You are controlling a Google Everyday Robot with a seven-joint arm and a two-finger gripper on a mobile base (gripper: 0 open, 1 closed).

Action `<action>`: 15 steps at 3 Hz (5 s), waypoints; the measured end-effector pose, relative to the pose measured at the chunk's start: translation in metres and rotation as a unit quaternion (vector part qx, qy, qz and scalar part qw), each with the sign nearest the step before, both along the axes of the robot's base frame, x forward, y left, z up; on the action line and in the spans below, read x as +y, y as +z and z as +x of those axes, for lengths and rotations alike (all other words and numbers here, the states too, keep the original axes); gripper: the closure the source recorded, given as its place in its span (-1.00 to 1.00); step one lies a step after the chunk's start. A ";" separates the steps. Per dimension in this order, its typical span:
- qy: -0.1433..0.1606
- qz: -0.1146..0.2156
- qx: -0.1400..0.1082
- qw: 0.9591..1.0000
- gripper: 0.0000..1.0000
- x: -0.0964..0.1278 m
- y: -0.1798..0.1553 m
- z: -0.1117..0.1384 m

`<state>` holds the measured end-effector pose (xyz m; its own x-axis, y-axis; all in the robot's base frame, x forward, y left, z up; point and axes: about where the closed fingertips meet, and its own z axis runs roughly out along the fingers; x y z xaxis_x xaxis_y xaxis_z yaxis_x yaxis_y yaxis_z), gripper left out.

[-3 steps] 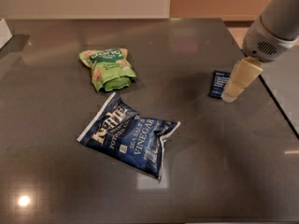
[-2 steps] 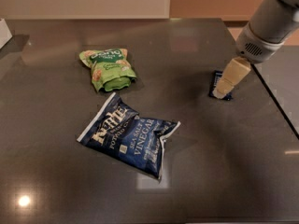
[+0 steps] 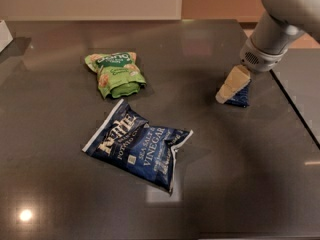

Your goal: Move rxbar blueberry near blue chip bag

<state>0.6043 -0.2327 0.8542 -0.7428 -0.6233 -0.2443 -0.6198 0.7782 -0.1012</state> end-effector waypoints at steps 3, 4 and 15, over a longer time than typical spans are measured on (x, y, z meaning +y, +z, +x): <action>-0.077 0.000 0.041 0.996 -0.24 -0.020 -0.032 0.018; -0.077 0.003 0.042 0.996 0.26 -0.019 -0.030 0.019; 0.220 0.109 0.054 0.968 -1.00 0.214 -0.011 0.028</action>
Offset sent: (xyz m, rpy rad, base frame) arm 0.0210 -0.0264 -0.0334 -0.0026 0.0980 -0.1918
